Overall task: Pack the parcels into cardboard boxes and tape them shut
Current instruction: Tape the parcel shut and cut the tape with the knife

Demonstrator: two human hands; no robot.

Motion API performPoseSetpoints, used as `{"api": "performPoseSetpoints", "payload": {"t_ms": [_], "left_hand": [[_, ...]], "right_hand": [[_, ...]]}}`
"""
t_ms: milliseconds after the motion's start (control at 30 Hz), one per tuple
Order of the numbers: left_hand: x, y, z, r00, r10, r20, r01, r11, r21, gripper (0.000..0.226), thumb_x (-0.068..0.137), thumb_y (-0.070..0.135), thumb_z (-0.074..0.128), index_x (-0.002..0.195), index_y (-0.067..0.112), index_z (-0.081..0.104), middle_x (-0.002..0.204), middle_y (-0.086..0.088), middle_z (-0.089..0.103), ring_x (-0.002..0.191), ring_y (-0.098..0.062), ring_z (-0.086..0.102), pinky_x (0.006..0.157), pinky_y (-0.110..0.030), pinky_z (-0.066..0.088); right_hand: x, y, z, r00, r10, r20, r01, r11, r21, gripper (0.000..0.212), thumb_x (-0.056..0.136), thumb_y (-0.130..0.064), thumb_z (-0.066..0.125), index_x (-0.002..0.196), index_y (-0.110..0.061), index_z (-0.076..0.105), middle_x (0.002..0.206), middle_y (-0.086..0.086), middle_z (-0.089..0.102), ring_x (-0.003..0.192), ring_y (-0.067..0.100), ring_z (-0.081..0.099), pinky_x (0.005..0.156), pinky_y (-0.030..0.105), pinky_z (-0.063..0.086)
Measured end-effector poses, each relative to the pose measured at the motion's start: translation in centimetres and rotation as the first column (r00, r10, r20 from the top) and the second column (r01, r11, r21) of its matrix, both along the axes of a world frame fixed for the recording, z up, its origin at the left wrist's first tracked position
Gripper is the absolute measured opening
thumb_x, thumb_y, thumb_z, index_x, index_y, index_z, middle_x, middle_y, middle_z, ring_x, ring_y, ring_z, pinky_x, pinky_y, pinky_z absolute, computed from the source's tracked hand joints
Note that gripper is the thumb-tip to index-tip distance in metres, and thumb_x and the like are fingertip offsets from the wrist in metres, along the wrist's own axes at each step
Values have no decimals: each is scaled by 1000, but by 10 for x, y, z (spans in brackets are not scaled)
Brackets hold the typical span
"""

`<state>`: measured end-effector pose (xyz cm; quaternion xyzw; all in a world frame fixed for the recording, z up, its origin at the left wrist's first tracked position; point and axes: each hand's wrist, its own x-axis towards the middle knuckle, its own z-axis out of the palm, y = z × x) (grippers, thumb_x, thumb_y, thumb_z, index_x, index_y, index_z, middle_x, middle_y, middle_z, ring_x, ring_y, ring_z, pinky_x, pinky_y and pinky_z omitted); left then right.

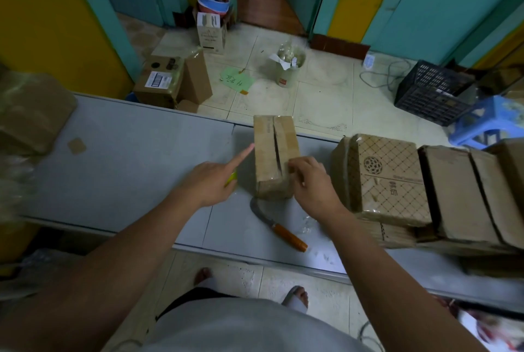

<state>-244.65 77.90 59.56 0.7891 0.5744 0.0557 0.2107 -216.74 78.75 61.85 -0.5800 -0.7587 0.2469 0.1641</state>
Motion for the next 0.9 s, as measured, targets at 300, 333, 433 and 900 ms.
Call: {"api": "performPoseSetpoints", "payload": {"t_ms": [300, 333, 433, 900], "left_hand": [[-10, -21, -41, 984, 176, 6, -176, 984, -6, 127, 86, 38, 84, 163, 44, -16, 92, 3, 61, 94, -22, 60, 87, -40, 53], [-9, -24, -44, 978, 207, 23, -207, 978, -1, 126, 83, 38, 87, 166, 41, -9, 102, 1, 63, 100, -25, 60, 92, -43, 52], [-11, -34, -52, 939, 315, 136, -324, 945, 53, 95, 81, 35, 88, 159, 29, 35, 126, -4, 59, 117, -28, 56, 102, -50, 51], [79, -64, -5, 732, 373, 570, -335, 926, -176, 70, 102, 20, 65, 164, 21, 32, 161, 19, 35, 148, 5, 32, 122, -20, 29]], "right_hand": [[3, -14, -7, 977, -62, -205, 60, 998, -14, 35, 103, -9, 54, 135, -21, 63, 139, -7, 57, 127, 9, 51, 109, 22, 41], [3, -15, -7, 970, -66, -235, 64, 998, -20, 35, 103, -9, 55, 135, -21, 63, 139, -7, 57, 126, 6, 51, 107, 18, 41], [7, -20, -7, 947, -114, -299, 109, 994, -34, 37, 103, -9, 57, 138, -19, 60, 135, -8, 55, 122, 0, 51, 107, 17, 43], [13, -33, -11, 887, -257, -385, 213, 965, -154, 35, 102, -12, 59, 133, -29, 64, 119, -11, 68, 114, 2, 64, 102, 29, 53]]}}
